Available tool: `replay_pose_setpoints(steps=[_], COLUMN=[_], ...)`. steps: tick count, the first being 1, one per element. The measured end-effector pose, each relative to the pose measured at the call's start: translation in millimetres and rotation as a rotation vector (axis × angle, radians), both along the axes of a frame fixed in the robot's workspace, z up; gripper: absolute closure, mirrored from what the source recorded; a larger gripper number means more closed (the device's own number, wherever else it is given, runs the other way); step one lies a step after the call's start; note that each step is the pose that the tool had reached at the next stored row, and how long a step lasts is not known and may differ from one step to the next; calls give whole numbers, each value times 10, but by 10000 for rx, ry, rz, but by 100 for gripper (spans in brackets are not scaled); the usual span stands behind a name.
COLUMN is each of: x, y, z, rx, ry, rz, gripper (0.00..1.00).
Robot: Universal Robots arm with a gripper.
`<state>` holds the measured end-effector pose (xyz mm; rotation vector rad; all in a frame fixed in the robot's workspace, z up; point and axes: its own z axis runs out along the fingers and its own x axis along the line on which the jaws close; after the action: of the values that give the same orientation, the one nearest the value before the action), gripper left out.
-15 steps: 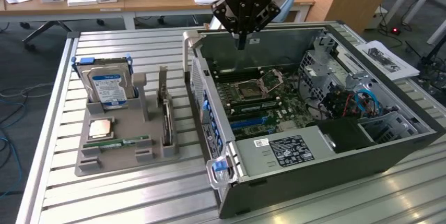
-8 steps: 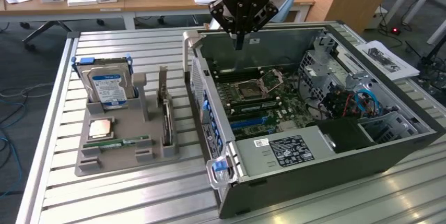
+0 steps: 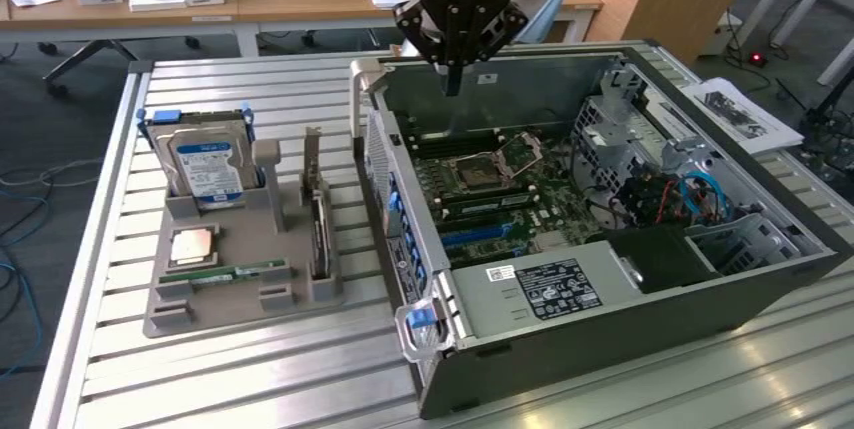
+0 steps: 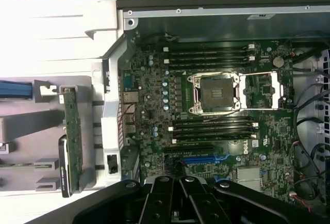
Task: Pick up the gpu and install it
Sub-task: 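Reach for the gpu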
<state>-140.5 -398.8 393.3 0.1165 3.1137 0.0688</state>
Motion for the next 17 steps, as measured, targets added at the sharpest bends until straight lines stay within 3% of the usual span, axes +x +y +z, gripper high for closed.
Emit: replay_pose_setpoints(steps=[17], x=[-165], y=[0], z=[0], rx=[1], ry=[-1], rz=[0], gripper=[89])
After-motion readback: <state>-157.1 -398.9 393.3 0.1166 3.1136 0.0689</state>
